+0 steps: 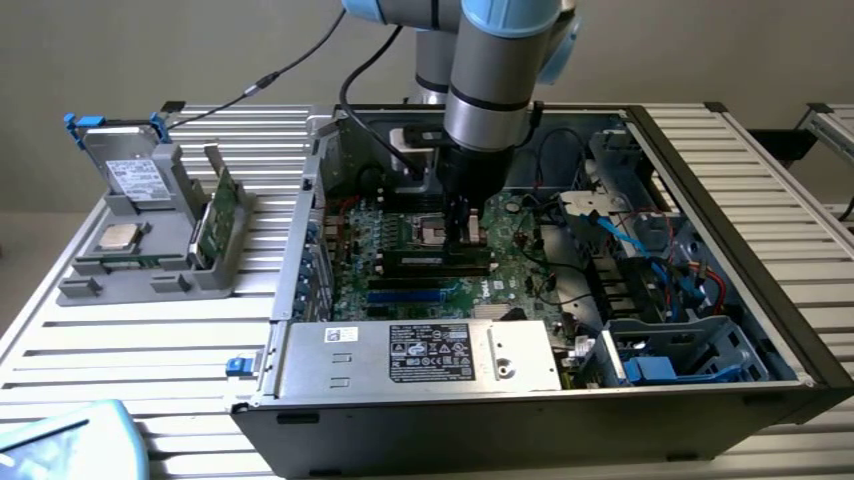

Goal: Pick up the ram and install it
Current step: 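Insert the ram into the slot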

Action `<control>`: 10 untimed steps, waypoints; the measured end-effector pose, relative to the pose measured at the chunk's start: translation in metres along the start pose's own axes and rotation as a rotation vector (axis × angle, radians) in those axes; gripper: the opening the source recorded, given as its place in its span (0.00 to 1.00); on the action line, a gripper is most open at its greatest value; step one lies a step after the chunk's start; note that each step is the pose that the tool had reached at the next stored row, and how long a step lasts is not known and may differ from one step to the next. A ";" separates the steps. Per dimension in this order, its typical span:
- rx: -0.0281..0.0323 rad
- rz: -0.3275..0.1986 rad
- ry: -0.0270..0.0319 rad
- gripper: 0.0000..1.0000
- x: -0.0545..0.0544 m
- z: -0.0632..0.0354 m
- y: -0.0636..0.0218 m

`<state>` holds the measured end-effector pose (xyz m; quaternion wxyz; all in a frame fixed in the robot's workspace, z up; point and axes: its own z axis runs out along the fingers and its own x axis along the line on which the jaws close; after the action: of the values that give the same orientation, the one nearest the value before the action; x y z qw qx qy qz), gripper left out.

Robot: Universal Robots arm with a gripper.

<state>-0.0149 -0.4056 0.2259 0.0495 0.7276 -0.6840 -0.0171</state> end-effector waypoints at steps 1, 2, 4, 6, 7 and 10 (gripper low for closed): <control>0.0000 0.000 -0.0001 0.14 0.000 0.0002 0.0000; 0.0000 0.000 -0.0002 0.14 0.000 0.0005 0.0000; 0.0000 0.000 0.0000 0.14 0.000 0.0008 -0.0001; 0.0000 0.000 -0.0001 0.14 0.000 0.0022 -0.0002; 0.0000 0.000 0.0000 0.14 0.000 0.0022 -0.0002; 0.0001 0.000 -0.0002 0.14 0.000 0.0026 -0.0003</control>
<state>-0.0149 -0.4056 0.2233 0.0494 0.7276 -0.6840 -0.0172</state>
